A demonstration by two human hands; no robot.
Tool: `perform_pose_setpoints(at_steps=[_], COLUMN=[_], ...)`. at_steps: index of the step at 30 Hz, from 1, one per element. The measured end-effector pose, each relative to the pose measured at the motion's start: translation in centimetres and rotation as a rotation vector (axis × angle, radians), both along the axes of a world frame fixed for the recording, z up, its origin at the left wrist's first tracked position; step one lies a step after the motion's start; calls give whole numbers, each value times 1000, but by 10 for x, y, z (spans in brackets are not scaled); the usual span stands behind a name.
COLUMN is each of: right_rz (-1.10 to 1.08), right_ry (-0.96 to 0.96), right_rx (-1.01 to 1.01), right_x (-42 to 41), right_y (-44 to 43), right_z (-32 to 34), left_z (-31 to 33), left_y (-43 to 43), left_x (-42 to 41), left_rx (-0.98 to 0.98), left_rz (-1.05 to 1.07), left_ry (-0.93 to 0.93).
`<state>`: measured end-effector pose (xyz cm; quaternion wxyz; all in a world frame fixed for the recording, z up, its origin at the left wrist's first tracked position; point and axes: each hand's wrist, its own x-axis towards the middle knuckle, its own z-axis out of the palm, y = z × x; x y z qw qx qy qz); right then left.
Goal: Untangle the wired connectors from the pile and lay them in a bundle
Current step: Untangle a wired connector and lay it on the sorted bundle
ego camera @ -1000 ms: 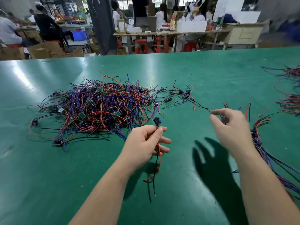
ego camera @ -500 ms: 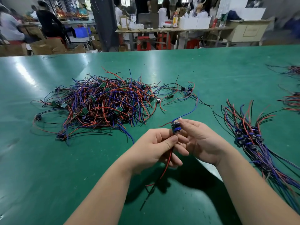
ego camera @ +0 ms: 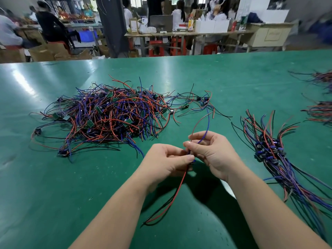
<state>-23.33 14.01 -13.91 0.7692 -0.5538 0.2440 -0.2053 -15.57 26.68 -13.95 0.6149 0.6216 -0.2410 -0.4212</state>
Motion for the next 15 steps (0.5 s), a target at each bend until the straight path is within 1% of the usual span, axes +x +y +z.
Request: perform_pose_setpoints(at_steps=[1,3,5,7,10,12,15], right_rz=[8,60,120,137,113,112,56], right_ry=[-9,-58,-89,-61,4,25,9], right_rx=[19,119,187,124,9,-3,44], right_x=[0,0,-3,-5,-7,-8,-11], right_y=[0,-2,-7,-10,-14,-16,-25], right_z=[0,2,4,6,8,11,14], left_z=[0,0,2,3,6,8,11], left_y=[0,0,1,3,4,6,11], left_x=[0,0,1,2,0,-1,-2], left_rx=[-3,-6,-24,-27,1,16,50], left_rz=[10,28,45,36,-59,-144,-285], left_ry=[9,31,84,125,118,94,55])
